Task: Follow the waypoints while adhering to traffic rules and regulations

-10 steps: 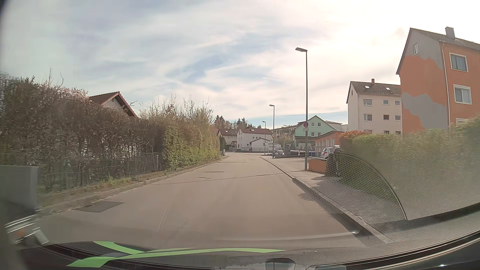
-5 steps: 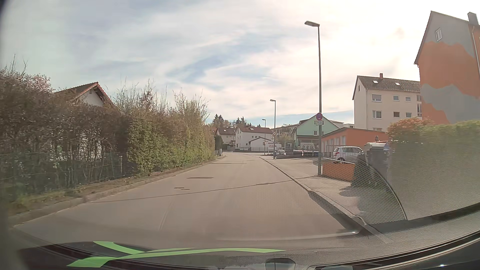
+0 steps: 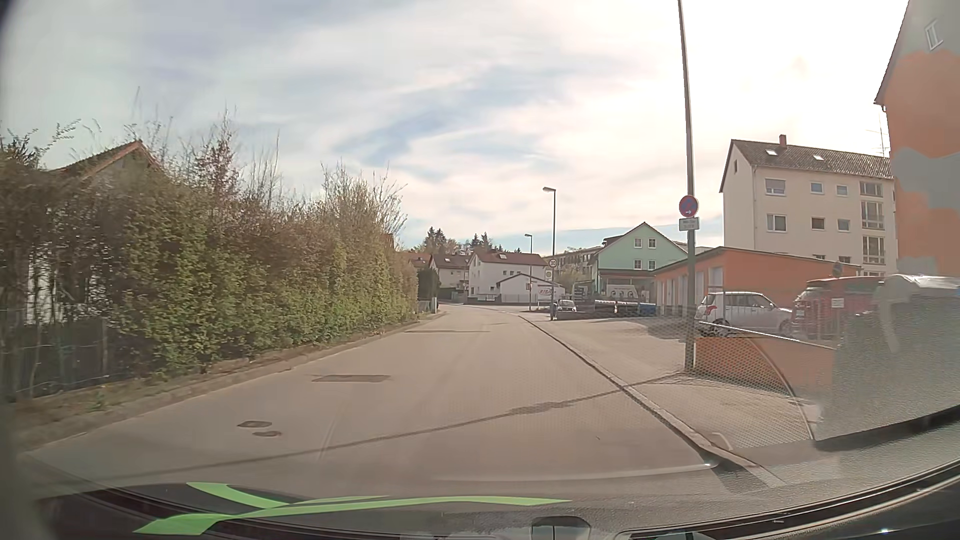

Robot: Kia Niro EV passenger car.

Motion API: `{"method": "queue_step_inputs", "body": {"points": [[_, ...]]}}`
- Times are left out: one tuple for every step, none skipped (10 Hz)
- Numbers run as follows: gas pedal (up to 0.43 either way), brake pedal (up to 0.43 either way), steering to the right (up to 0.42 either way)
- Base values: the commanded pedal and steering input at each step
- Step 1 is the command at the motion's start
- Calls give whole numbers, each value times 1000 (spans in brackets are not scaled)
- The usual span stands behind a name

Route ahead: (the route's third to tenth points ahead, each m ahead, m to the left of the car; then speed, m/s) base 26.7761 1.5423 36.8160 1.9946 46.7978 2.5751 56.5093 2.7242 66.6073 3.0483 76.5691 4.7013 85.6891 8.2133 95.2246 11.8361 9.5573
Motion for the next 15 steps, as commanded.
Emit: {"method": "queue_step_inputs", "body": {"points": [[87, 0, 2], [87, 0, 2], [87, 0, 2], [87, 0, 2], [87, 0, 1], [87, 0, 1], [87, 0, 1], [87, 0, 1], [87, 0, 0], [87, 0, -2], [28, 0, -5], [28, 0, -5], [28, 0, -5], [39, 0, -5], [47, 0, -5]]}}
